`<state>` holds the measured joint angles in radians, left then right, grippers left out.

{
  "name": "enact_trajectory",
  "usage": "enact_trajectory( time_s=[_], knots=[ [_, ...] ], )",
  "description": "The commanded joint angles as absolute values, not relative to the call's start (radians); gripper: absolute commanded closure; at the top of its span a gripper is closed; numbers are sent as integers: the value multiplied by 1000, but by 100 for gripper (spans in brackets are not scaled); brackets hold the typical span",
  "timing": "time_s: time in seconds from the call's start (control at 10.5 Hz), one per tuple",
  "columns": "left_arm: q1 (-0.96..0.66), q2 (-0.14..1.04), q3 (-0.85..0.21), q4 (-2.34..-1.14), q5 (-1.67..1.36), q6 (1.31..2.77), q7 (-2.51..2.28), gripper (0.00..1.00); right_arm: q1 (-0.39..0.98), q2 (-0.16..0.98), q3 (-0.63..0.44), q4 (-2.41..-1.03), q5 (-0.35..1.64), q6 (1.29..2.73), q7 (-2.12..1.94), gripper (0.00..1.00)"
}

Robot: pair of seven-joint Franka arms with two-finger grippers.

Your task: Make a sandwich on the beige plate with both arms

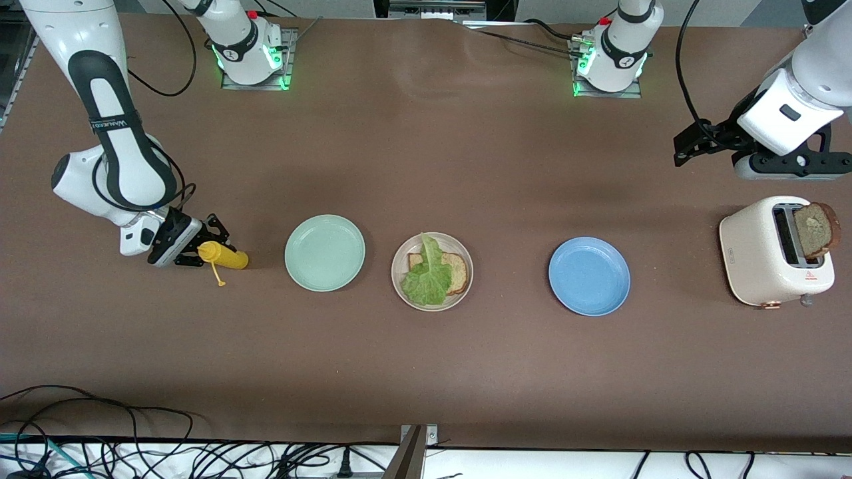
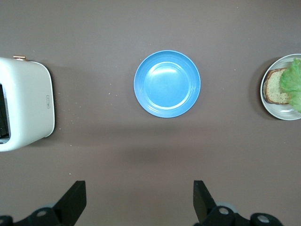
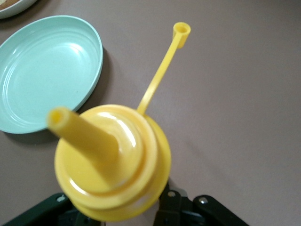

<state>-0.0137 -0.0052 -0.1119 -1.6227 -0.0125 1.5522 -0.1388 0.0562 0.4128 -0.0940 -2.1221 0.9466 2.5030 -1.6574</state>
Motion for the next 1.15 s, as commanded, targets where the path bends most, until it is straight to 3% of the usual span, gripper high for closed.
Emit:
enact_trajectory(
  time_s=[0.0, 0.48, 1.05],
  knots=[
    [-14, -14, -112, -1624, -18, 1543, -129, 0, 60, 414, -94, -2086, 882, 2500, -1658, 100],
    [-14, -14, -112, -1624, -18, 1543, -129, 0, 86, 379, -72, -2063, 680, 2473, -1386, 100],
    [-12, -14, -112, -1624, -18, 1543, -127, 0, 127, 371, -41, -1902, 427, 2249, -991, 100]
  ],
)
